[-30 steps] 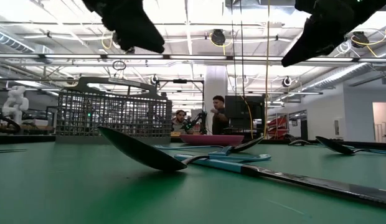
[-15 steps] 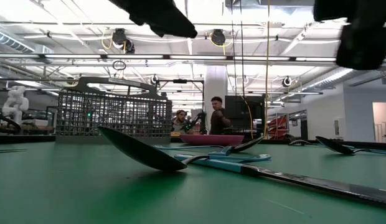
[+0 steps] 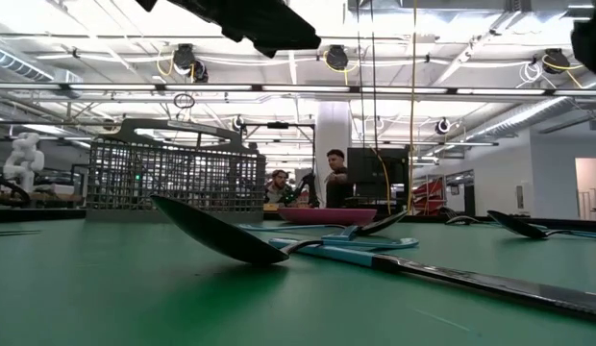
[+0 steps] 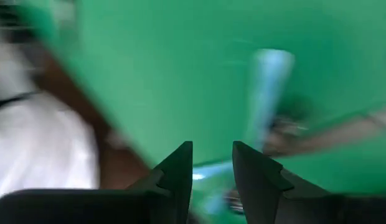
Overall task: Sort silverware
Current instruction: Put the blue fork into the gray silverware holder
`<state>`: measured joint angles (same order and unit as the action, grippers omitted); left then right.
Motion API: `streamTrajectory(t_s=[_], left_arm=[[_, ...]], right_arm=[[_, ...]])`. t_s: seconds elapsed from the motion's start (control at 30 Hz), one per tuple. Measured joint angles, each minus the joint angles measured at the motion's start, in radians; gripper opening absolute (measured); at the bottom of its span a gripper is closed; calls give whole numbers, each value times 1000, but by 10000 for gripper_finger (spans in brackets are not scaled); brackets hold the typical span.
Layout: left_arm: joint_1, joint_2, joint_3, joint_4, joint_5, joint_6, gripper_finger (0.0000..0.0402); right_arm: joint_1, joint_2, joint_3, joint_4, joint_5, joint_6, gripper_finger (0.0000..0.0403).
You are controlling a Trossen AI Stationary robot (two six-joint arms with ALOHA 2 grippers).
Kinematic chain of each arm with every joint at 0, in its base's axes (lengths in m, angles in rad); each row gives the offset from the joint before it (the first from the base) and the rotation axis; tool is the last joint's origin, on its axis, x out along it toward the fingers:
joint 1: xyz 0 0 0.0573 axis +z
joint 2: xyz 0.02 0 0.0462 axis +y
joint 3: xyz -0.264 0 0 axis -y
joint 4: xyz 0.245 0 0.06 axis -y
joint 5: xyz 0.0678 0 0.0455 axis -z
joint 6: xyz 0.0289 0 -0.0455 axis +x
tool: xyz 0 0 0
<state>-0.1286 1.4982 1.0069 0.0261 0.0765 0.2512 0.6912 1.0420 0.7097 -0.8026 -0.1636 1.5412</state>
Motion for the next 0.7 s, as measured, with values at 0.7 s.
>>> streamTrajectory(t_s=[0.7], left_arm=[[56,0,0,108,0,-89,114]], right_arm=[[-2,0,-108,-43,136,117,194]])
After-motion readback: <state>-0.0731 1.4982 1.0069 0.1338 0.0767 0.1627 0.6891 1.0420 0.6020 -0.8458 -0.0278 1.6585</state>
